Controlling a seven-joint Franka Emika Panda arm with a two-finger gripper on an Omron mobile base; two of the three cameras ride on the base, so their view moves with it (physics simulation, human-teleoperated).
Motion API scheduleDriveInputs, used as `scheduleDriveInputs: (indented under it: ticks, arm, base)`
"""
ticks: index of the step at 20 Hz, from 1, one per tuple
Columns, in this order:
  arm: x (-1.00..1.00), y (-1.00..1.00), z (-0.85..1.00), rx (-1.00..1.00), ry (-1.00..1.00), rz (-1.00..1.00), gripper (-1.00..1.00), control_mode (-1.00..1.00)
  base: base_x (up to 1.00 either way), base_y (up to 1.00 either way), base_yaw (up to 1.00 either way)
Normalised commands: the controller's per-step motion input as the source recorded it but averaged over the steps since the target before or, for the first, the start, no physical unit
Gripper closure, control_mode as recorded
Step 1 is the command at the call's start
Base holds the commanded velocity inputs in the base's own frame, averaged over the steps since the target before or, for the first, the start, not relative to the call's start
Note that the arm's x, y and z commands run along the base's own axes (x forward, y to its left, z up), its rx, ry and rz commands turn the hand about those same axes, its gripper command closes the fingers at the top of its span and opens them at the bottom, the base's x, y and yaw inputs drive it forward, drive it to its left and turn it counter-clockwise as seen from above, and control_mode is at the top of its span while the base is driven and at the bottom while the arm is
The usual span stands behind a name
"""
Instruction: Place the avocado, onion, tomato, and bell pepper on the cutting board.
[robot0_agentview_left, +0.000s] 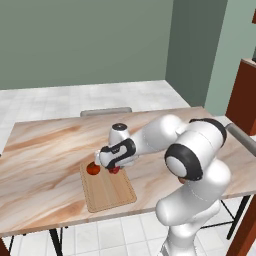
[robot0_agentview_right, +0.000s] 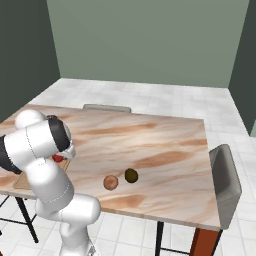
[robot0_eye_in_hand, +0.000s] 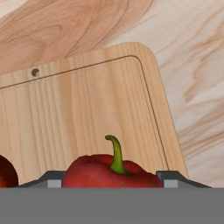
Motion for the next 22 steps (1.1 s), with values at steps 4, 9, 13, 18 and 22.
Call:
scheduleDriveInputs:
  ticks: [4, 9, 13, 18, 22]
  arm:
    - [0.04, 0.0, -0.14, -0.02, 0.0, 0.0, 1.0, -1.0]
    - [0.01, 0.0, -0.07, -0.02, 0.0, 0.0, -1.0, -1.0]
    - [-0.05, -0.11, 0.0, 0.0, 0.0, 0.0, -1.0, -1.0]
    - [-0.12, -0.08, 0.12, 0.0, -0.03, 0.0, -1.0, -1.0]
    - [-0.15, 0.0, 0.13, 0.0, -0.06, -0.01, -1.0, -1.0]
  base:
    - [0.0, 0.0, 0.0]
    - [0.0, 0.0, 0.0]
    - [0.0, 0.0, 0.0]
    - [0.0, 0.0, 0.0]
    - [0.0, 0.0, 0.0]
